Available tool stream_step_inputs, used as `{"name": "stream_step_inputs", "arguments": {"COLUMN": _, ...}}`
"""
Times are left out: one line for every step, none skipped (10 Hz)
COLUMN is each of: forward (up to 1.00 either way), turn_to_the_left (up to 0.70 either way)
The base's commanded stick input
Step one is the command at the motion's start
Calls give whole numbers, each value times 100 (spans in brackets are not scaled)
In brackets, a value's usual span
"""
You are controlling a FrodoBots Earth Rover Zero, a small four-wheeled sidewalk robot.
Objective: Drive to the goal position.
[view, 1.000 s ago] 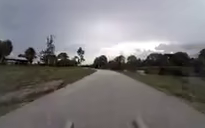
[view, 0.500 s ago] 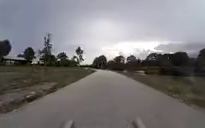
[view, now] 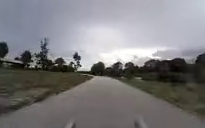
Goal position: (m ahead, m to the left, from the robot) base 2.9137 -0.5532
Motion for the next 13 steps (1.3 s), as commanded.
{"name": "stream_step_inputs", "arguments": {"forward": 100, "turn_to_the_left": 0}}
{"name": "stream_step_inputs", "arguments": {"forward": 100, "turn_to_the_left": 0}}
{"name": "stream_step_inputs", "arguments": {"forward": 100, "turn_to_the_left": 0}}
{"name": "stream_step_inputs", "arguments": {"forward": 100, "turn_to_the_left": 0}}
{"name": "stream_step_inputs", "arguments": {"forward": 100, "turn_to_the_left": 0}}
{"name": "stream_step_inputs", "arguments": {"forward": 100, "turn_to_the_left": 0}}
{"name": "stream_step_inputs", "arguments": {"forward": 100, "turn_to_the_left": 0}}
{"name": "stream_step_inputs", "arguments": {"forward": 100, "turn_to_the_left": 0}}
{"name": "stream_step_inputs", "arguments": {"forward": 100, "turn_to_the_left": 0}}
{"name": "stream_step_inputs", "arguments": {"forward": 100, "turn_to_the_left": 0}}
{"name": "stream_step_inputs", "arguments": {"forward": 100, "turn_to_the_left": 0}}
{"name": "stream_step_inputs", "arguments": {"forward": 100, "turn_to_the_left": 0}}
{"name": "stream_step_inputs", "arguments": {"forward": 100, "turn_to_the_left": 0}}
